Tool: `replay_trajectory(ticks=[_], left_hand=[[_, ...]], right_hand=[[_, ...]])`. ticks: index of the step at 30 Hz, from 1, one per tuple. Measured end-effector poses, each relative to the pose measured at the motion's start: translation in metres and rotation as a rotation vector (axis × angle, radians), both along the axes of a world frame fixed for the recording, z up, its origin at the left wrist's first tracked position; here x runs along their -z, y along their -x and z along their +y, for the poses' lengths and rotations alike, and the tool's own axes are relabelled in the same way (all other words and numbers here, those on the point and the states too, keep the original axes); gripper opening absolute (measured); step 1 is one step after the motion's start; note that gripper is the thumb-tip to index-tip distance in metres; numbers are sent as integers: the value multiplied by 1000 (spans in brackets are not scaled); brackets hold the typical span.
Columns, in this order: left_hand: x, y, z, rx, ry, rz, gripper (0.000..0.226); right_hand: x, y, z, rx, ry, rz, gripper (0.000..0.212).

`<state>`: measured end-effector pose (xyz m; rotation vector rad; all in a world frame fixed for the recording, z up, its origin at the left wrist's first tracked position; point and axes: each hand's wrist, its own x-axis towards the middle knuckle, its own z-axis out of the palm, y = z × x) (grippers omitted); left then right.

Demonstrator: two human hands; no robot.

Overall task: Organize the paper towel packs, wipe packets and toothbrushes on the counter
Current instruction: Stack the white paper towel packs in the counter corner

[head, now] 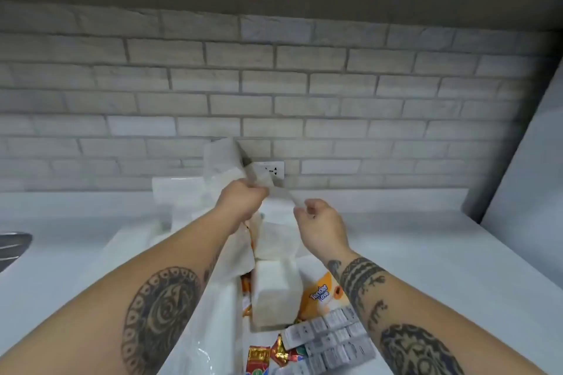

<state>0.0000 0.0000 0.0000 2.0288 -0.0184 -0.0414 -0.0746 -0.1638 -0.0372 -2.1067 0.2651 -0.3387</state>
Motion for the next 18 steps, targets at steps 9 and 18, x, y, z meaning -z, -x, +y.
replay_trajectory(ticks=[9,18], left_hand=[[35,-55,-41,12,-94,242,42],[21,-40,-64,-80,184,64,40]], right_hand=[[59,-66,12,52,-448,307,96],[47,-48,9,154,-540,-129,31]])
